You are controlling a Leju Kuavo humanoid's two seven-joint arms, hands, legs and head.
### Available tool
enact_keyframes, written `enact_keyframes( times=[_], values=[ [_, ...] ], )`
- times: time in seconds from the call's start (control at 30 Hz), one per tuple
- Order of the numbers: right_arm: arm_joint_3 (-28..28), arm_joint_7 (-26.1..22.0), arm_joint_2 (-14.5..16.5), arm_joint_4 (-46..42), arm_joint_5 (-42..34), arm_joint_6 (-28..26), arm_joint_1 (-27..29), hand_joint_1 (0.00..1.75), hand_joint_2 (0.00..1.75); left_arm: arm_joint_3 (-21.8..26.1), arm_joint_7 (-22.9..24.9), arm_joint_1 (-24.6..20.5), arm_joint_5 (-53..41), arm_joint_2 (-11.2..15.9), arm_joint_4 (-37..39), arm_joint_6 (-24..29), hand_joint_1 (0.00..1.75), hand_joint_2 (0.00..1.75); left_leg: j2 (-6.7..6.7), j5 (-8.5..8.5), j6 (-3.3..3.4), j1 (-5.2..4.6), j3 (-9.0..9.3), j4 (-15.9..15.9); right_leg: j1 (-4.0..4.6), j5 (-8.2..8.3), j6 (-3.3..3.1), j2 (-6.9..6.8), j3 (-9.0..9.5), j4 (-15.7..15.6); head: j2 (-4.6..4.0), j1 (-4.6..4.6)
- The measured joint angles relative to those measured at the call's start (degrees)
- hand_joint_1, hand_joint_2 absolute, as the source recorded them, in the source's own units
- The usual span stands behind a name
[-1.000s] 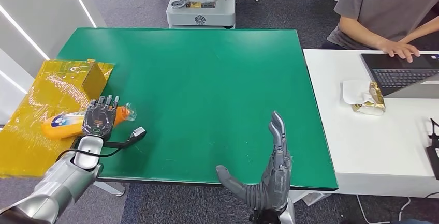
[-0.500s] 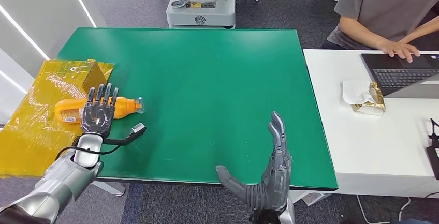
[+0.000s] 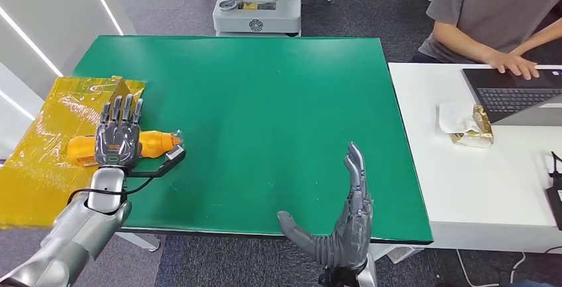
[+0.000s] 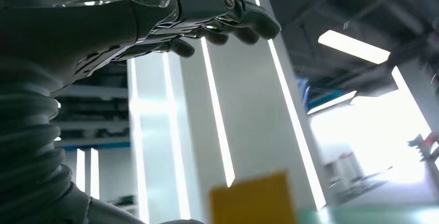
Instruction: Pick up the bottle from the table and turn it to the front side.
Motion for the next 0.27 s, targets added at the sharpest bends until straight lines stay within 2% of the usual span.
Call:
enact_keyframes(
  times=[0.03,0.07,0.17,0.2,0.23,0.27],
  values=[
    [0.1,0.0,0.0,0.2,-0.4,0.0,-0.1,0.00,1.75,4.9,-6.8,1.6,0.8,-1.4,-5.2,0.1,0.00,1.75,0.00,0.00,0.00,0.00,-0.02,0.0,0.00,0.00,0.00,0.00,-0.02,0.0,0.00,0.01],
    [0.2,0.0,0.0,0.4,-0.8,0.0,-0.3,0.00,1.75,10.6,-15.8,2.7,2.7,-3.4,-10.3,0.2,0.00,1.75,0.00,0.00,0.01,0.00,-0.05,0.0,0.00,0.01,0.01,0.00,-0.03,0.0,0.00,0.02],
    [0.9,0.0,0.0,1.4,-2.1,0.0,-1.3,0.00,1.75,28.4,-46.5,4.3,18.1,-11.4,-22.7,0.4,0.00,1.75,0.27,-0.12,-0.03,-0.02,0.01,0.0,-0.03,0.05,0.01,0.23,-0.01,0.0,0.00,0.03],
    [1.1,0.0,0.0,1.7,-2.5,0.0,-1.6,0.00,1.75,32.9,-53.2,4.7,25.4,-13.9,-26.0,0.4,0.00,1.75,0.40,-0.18,-0.04,-0.04,0.10,0.0,-0.04,0.06,0.01,0.35,0.00,0.0,0.00,0.02],
    [1.3,0.0,0.0,2.0,-2.7,0.0,-1.9,0.00,1.75,36.1,-56.7,5.2,32.7,-16.2,-28.7,0.4,0.00,1.75,0.49,-0.22,-0.06,-0.05,0.18,0.0,-0.05,0.06,0.01,0.43,0.02,-0.1,0.00,-0.01],
    [1.4,0.0,0.0,2.2,-2.8,0.0,-2.0,0.00,1.75,37.7,-58.3,5.4,36.5,-17.3,-30.1,0.4,0.00,1.75,0.53,-0.23,-0.06,-0.05,0.22,0.0,-0.06,0.06,0.01,0.46,0.03,-0.1,0.00,0.00]
  ],
)
